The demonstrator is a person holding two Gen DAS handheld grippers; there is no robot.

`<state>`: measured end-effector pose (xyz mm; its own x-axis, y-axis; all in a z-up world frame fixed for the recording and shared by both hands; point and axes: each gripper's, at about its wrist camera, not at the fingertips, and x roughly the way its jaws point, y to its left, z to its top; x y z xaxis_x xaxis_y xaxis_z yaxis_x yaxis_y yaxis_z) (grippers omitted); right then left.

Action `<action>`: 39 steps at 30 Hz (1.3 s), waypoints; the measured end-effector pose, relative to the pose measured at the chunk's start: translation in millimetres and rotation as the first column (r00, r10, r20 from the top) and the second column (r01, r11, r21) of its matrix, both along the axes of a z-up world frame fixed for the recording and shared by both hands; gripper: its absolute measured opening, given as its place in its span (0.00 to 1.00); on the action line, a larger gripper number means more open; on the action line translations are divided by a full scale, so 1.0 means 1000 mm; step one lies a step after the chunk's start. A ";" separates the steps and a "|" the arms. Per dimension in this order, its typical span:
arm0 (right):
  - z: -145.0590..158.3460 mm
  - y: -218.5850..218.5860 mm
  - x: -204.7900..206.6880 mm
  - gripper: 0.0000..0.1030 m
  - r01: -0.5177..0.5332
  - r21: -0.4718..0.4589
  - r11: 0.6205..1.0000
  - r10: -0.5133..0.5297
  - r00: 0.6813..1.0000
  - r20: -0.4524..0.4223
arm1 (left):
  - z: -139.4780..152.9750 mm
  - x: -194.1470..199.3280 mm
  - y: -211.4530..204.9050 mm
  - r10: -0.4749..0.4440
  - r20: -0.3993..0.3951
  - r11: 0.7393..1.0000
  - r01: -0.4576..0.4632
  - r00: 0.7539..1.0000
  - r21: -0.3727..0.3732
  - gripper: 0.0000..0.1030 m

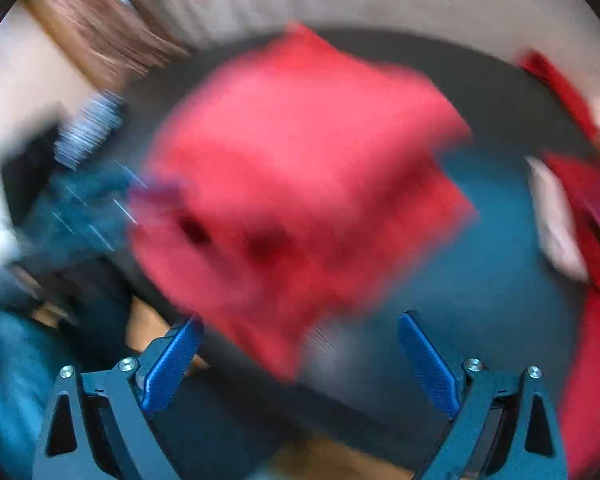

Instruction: Fold clothes

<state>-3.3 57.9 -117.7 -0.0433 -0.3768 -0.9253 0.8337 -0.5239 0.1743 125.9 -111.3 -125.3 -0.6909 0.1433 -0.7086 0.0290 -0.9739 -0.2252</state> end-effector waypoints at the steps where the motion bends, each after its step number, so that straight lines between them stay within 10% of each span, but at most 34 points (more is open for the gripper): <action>1: -0.008 0.012 0.001 0.96 0.033 0.028 0.999 -0.033 0.999 0.004 | -0.001 0.002 0.003 0.000 0.007 1.000 0.001 1.000 -0.018 0.27; 9: 0.062 0.018 0.004 0.98 0.100 -0.253 0.962 -0.156 0.964 -0.214 | 0.020 -0.040 0.024 -0.058 -0.038 0.997 0.060 0.998 0.051 0.27; 12: 0.074 -0.012 -0.010 1.00 0.088 -0.258 0.962 -0.171 0.931 -0.323 | 0.026 -0.052 0.038 -0.102 -0.051 0.994 0.104 0.994 0.045 0.27; 16: 0.041 -0.046 -0.021 1.00 0.046 -0.040 0.998 -0.058 0.912 -0.405 | 0.037 -0.067 0.058 -0.150 -0.086 0.989 0.151 0.985 0.006 0.27; 22: -0.001 -0.020 -0.039 1.00 0.080 0.015 0.997 -0.069 0.934 -0.350 | 0.032 -0.080 0.098 -0.260 -0.103 0.962 0.249 0.960 -0.108 0.24; 31: -0.010 -0.003 -0.061 1.00 0.107 -0.078 0.991 -0.123 0.959 -0.255 | -0.002 -0.094 0.113 -0.351 0.011 0.936 0.351 0.936 -0.041 0.27; 39: 0.003 0.008 -0.060 1.00 0.167 -0.113 0.979 -0.186 0.965 -0.183 | 0.028 -0.069 0.095 -0.320 -0.037 0.947 0.320 0.947 0.008 0.27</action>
